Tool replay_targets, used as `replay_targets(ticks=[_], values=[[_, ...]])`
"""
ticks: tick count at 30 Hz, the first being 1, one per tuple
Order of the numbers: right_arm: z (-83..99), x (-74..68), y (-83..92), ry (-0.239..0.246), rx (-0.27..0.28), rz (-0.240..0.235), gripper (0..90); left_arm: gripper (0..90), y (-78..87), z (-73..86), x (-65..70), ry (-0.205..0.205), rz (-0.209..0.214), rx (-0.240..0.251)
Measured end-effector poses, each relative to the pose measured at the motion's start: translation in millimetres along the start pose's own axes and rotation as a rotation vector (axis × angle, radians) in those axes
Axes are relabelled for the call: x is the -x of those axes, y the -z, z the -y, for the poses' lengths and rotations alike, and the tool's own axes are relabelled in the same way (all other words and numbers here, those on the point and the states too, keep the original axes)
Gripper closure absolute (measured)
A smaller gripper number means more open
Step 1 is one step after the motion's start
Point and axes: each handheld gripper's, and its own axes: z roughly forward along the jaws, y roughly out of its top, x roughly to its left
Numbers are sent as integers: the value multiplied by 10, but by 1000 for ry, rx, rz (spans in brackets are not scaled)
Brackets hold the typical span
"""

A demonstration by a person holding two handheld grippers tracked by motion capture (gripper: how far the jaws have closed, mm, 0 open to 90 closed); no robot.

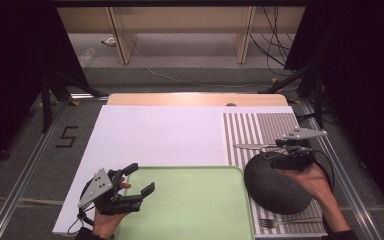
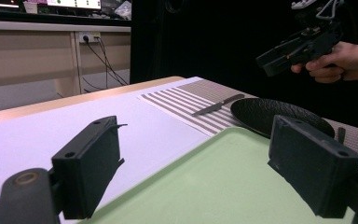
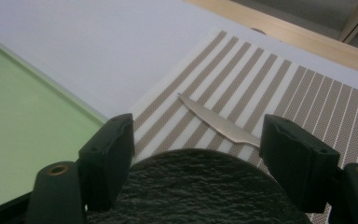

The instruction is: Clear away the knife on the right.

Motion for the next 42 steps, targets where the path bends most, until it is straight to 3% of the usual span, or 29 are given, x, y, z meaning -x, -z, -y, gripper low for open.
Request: replay_targets(ticks=[11,23,33,42], values=[[-69,260,-201,12,-135,13,293,161,0,-1,1,-8,-2,-1],[-106,437,-357,2,-216,26,298,161,2,-3,0,-16,-8,1],[-159,635,-527,-11,-319,15,303,162,5,-5,0,-16,-9,6],[-190,761,-695,-3,-418,35,313,161,6,-5,0,-11,-5,9]])
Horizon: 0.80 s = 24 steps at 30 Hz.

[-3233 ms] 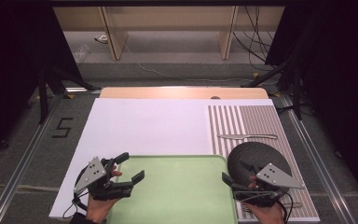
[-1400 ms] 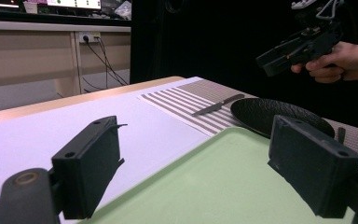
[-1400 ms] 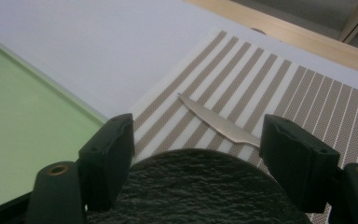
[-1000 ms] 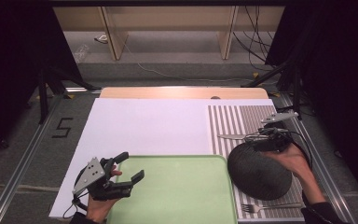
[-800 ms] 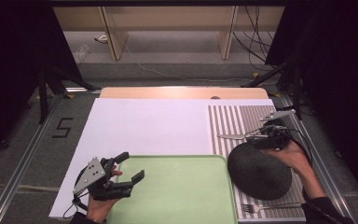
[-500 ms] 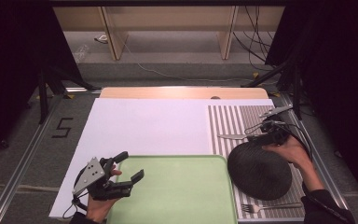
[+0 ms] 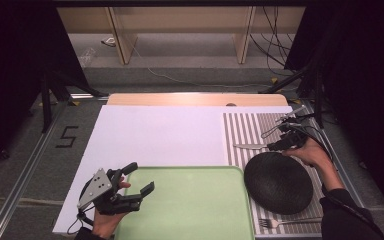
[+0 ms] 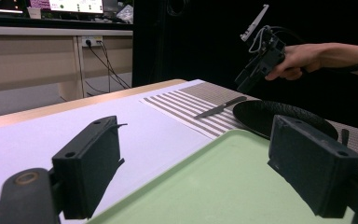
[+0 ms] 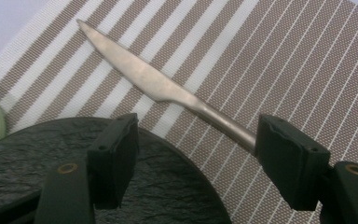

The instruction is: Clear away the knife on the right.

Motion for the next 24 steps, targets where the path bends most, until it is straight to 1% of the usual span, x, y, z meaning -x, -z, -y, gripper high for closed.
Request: replay_targets(ticks=[1,4,7,8,11,12,15,17,19,22,24], values=[[-13,10,-13,2,-7,6,314,162,-1,0,-1,3,1,2],[-52,40,-47,2,-22,-1,319,161,-1,1,1,-2,2,0],[-93,58,-102,13,-63,6,318,161,-3,0,1,1,2,0],[-102,68,-125,21,-67,12,318,162,-3,1,1,-2,2,-1],[-134,85,-169,23,-95,17,321,162,-2,0,1,2,3,1],[-140,89,-180,22,-102,19,322,162,-2,0,0,2,4,1],[-151,112,-199,38,-123,21,323,161,1,0,3,-2,6,0],[-159,130,-212,39,-123,20,326,161,-5,1,4,0,9,0],[-168,149,-223,54,-132,21,329,162,-5,3,7,-3,8,-4],[-186,159,-258,46,-152,19,339,161,-5,3,7,-2,9,-3],[-197,173,-275,66,-172,16,343,162,-6,4,5,0,8,-4]])
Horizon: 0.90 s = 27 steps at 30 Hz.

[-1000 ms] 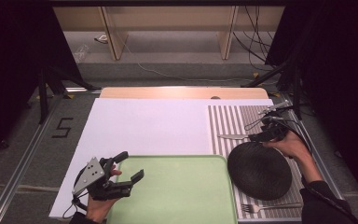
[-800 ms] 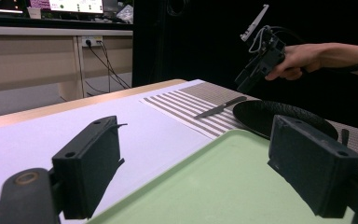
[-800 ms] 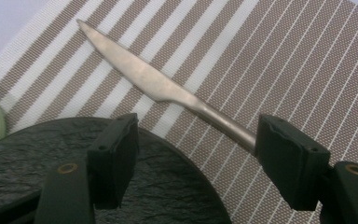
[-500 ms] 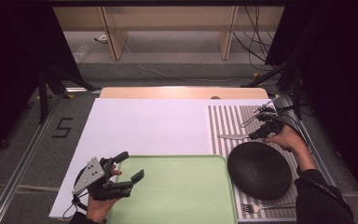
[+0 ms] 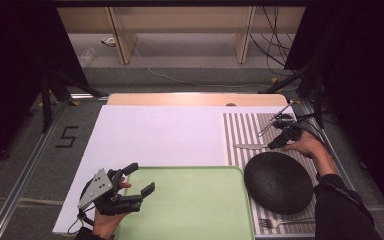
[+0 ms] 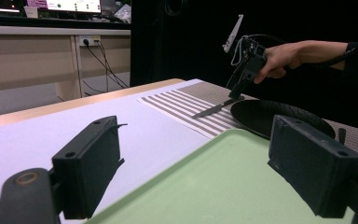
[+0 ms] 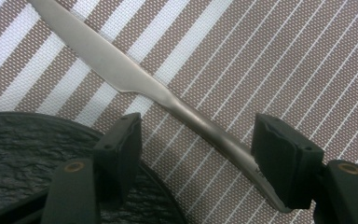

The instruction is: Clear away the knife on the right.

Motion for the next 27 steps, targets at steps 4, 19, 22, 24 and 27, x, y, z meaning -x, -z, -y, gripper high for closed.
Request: replay_targets(ticks=[4,19,22,24,27], values=[[-26,9,-34,10,-18,2,356,161,0,0,0,0,1,1],[-45,65,-149,53,-77,21,393,161,-2,2,-2,4,6,3],[-55,66,-172,63,-88,36,408,161,0,1,-6,6,6,7],[-64,67,-172,72,-94,33,426,161,-1,3,-10,8,5,4],[-79,58,-188,61,-97,32,428,162,-2,3,-10,8,6,4]])
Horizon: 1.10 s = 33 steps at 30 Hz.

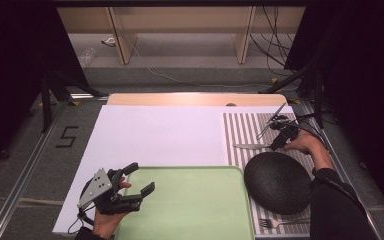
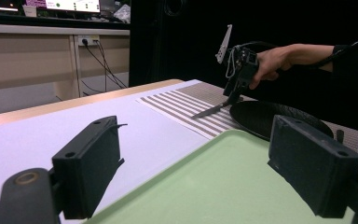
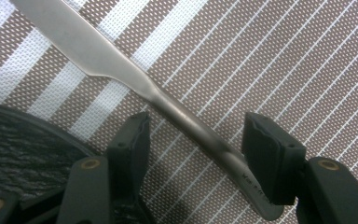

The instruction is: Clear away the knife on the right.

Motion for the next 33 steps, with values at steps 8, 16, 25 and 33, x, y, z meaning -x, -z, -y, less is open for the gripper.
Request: replay_targets(ticks=[8,16,25,33], values=[[-36,-13,-23,32,-35,17,454,161,4,-3,2,1,5,6],[-51,-1,-48,47,-60,25,477,162,0,-3,5,0,8,5],[-82,-15,-68,75,-90,29,512,161,-2,-1,8,-2,9,2],[-113,-19,-74,98,-108,27,516,161,-4,-2,12,-3,10,3]])
